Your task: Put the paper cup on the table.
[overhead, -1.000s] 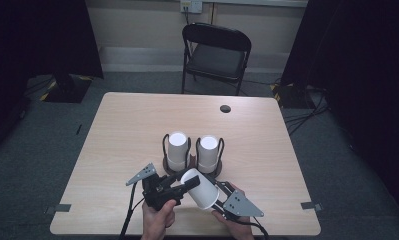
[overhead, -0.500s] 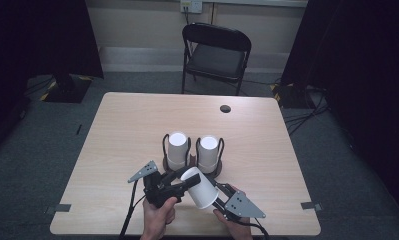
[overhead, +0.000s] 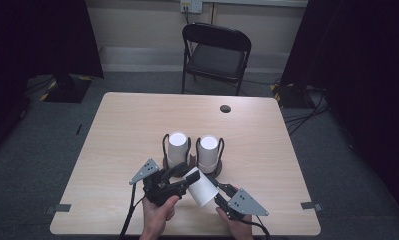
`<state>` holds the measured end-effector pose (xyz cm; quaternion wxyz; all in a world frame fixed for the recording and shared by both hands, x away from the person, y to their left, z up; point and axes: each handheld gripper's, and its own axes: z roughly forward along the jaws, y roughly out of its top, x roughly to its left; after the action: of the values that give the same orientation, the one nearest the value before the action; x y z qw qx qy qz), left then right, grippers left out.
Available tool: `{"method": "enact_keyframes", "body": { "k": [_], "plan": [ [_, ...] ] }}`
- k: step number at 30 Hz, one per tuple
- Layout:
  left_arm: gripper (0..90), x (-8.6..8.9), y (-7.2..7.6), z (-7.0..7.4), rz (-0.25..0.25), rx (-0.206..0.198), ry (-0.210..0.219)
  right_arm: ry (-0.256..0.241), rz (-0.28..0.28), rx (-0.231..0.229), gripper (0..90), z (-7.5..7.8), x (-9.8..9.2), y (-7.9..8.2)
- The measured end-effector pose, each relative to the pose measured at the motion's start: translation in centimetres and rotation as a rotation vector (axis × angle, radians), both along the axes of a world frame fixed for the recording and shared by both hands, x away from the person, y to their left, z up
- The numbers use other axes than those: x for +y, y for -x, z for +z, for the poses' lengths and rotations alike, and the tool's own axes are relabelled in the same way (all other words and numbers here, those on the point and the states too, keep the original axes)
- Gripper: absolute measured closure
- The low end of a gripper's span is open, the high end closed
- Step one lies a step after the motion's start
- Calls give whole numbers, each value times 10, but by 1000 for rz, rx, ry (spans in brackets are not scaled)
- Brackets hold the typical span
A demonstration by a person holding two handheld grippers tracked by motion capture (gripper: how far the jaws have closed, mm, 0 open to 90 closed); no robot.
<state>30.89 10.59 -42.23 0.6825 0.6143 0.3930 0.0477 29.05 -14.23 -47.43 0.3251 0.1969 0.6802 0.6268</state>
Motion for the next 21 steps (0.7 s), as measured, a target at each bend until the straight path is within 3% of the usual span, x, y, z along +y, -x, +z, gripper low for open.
{"method": "enact_keyframes", "body": {
  "k": [6, 11, 15, 21],
  "plan": [
    [308, 1, -1, -3, 53, -23, -66, 21, -6, 51, 875, 0, -1, -2],
    [281, 2, 1, -3, 83, -80, -143, 31, -13, 101, 876, 1, -4, -4],
    [242, 5, 1, -4, 90, -95, -181, 36, -4, 180, 877, 2, -8, -4],
    [197, 9, 1, -9, 88, -128, -244, 35, -16, 232, 879, 2, -13, -6]
  ]
}}
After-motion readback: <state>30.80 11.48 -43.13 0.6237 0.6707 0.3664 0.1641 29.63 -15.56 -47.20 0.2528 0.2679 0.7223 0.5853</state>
